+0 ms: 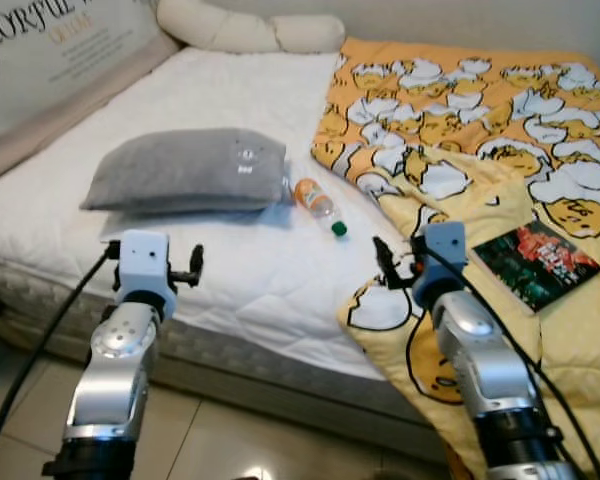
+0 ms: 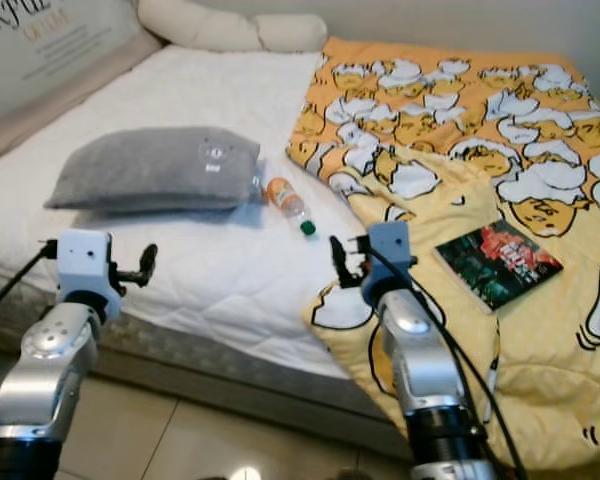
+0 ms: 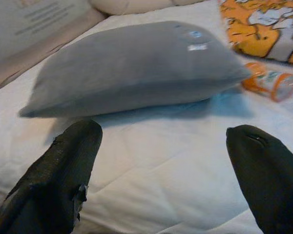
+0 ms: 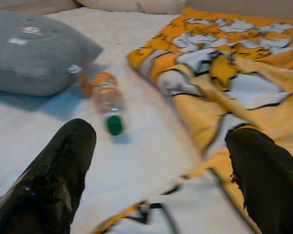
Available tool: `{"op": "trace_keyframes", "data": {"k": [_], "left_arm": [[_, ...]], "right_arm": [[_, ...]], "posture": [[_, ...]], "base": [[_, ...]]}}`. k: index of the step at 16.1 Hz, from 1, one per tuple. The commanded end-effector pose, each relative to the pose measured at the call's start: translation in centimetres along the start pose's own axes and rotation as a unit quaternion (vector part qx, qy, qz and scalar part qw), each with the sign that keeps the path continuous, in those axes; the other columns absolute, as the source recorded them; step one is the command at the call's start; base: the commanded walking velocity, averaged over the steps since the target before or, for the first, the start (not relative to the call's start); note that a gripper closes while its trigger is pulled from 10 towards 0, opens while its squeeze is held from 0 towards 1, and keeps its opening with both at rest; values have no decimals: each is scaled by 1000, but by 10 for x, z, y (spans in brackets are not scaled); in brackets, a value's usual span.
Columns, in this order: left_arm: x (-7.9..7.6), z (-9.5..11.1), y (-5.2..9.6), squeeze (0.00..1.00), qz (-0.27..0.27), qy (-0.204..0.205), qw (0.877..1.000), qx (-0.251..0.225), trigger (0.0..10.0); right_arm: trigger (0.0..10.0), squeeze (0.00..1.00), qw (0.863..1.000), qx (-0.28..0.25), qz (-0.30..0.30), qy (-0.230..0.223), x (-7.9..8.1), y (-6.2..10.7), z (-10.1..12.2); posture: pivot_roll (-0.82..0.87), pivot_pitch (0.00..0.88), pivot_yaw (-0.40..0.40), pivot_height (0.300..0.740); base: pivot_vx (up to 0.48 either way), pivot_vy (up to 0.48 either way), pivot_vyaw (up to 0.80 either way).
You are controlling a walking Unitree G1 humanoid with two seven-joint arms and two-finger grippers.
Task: Clean up the room
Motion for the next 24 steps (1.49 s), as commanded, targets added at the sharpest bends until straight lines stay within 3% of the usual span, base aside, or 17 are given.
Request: {"op": "trace_keyframes", "data": {"k": [1, 5, 9, 10, 11, 12, 22, 24], "left_arm": [[-8, 5, -2, 1000, -12, -4, 1000, -6, 10000], [-6, 5, -2, 1000, -13, -4, 1000, -5, 10000], [-6, 6, -4, 1000, -14, -5, 1000, -6, 10000], [-6, 7, -5, 1000, -14, -5, 1000, -6, 10000], [-6, 8, -6, 1000, -15, -7, 1000, -6, 10000], [-6, 10, -7, 1000, -15, -8, 1000, -8, 10000], [-4, 10, -4, 1000, -18, -11, 1000, -7, 10000], [-4, 11, -4, 1000, -20, -12, 1000, -7, 10000]], "right_arm": [[10000, 1000, 1000, 2, -13, 2, -8, 1, -2], [10000, 1000, 1000, -1, -3, 4, -4, -1, 0], [10000, 1000, 1000, 0, -7, 18, -7, -3, 2], [10000, 757, 1000, 2, -12, 15, -9, -4, 2], [10000, 169, 1000, 3, -12, 15, -9, -5, 3], [10000, 0, 1000, 2, -12, 18, -9, -6, 4], [10000, 0, 1000, 15, -19, 11, -12, -5, 0], [10000, 0, 1000, 21, -15, -8, -11, -5, -2]], "posture": [[-91, 0, 48, 740], [-89, 0, 50, 740], [-90, 0, 52, 740], [-89, 0, 51, 740], [-86, 0, 52, 740], [-86, 0, 53, 740], [-83, 0, 51, 740], [-83, 0, 49, 740]], "base": [[319, 0, 0], [317, 0, 0], [317, 0, 752], [315, 0, 0], [315, 0, 0], [315, 0, 0], [315, 0, 0], [306, 0, 0]]}}
Point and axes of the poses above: a point about 5 cm out from each wrist's last joint towards the gripper, its own y axis pointing back from the gripper into the wrist, its own z axis along the axis of the wrist's last joint, x = y × z, the point moved 5 cm from there along -y, pointing out of the wrist towards the gripper, and after that the axes turned 1 degree about y, right-handed, at the moved point
